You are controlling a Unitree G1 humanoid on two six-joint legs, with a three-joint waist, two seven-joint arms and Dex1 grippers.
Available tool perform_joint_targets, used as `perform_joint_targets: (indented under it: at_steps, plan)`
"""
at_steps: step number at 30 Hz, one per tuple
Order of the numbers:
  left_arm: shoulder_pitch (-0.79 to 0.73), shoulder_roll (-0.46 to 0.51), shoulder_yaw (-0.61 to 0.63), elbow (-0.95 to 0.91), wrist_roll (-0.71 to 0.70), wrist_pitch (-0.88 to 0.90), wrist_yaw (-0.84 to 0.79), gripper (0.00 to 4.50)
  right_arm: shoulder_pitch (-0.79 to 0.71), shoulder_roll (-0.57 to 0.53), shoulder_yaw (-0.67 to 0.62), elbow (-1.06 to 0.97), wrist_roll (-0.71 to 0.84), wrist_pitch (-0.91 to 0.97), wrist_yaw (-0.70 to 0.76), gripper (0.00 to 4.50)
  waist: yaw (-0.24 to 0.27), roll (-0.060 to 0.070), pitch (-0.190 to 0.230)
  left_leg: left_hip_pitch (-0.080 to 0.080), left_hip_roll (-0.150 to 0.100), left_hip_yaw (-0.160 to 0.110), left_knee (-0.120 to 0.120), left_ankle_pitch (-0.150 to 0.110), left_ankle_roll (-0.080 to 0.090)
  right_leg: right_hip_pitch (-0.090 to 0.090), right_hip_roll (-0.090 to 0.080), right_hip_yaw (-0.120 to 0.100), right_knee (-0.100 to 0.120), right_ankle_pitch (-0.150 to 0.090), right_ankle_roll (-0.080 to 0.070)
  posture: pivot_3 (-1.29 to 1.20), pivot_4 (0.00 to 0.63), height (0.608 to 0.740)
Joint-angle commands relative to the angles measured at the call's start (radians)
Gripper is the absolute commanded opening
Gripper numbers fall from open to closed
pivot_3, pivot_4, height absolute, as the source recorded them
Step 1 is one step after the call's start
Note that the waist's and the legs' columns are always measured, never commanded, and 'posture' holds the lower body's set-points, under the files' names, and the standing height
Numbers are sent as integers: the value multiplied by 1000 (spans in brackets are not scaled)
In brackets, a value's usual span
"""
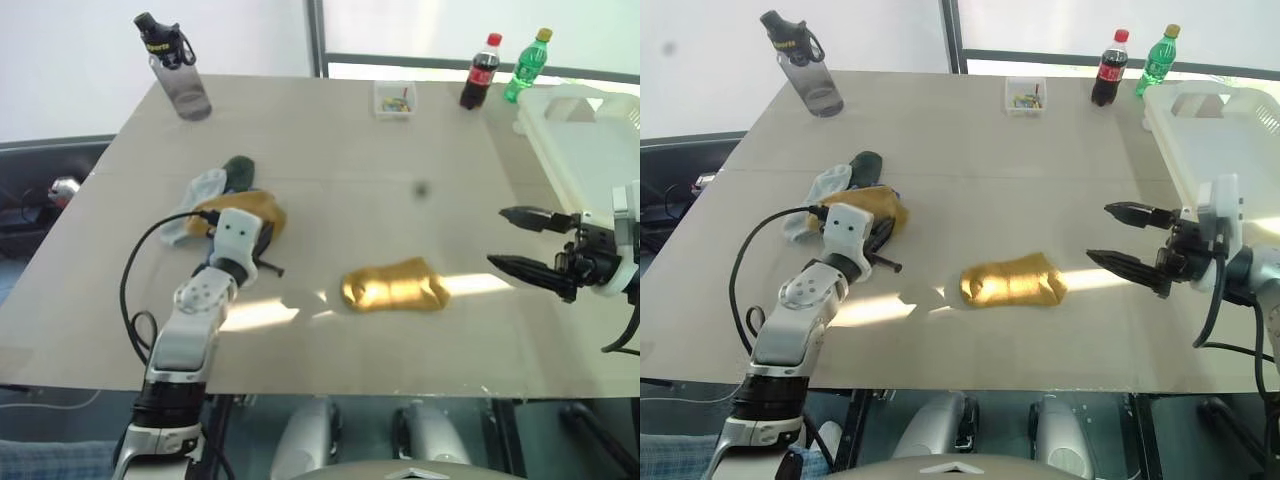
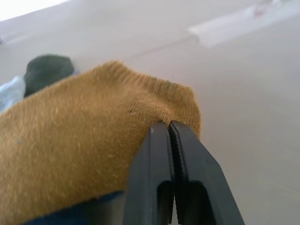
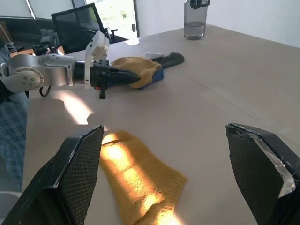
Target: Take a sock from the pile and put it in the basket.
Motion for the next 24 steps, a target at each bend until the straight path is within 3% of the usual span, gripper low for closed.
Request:
perform_joint_targets:
  at_steps: [1, 12, 24]
  plan:
    - [-37, -30, -27, -53, -19, -1, -20, 122, -5, 0, -14, -1, 5, -21, -4, 4329, -1, 0, 0, 0, 0, 0, 0, 0, 0, 0, 0, 0, 0, 0, 0, 0, 150, 740]
    - [-173, -185, -173, 88, 9, 30, -39, 122, -11, 11, -15, 17, -4, -45, -14, 4329, -1, 0, 0, 0, 0, 0, 1, 0, 0, 0, 2, 0, 1, 0, 0, 0, 150, 740]
    - [-366, -408, -230, 325, -34, 114, -80, 122, -1, 15, -18, 5, -3, -58, -30, 4329, 0, -1, 1, -1, -1, 0, 3, 0, 0, 0, 3, -1, 1, 0, 0, 0, 150, 740]
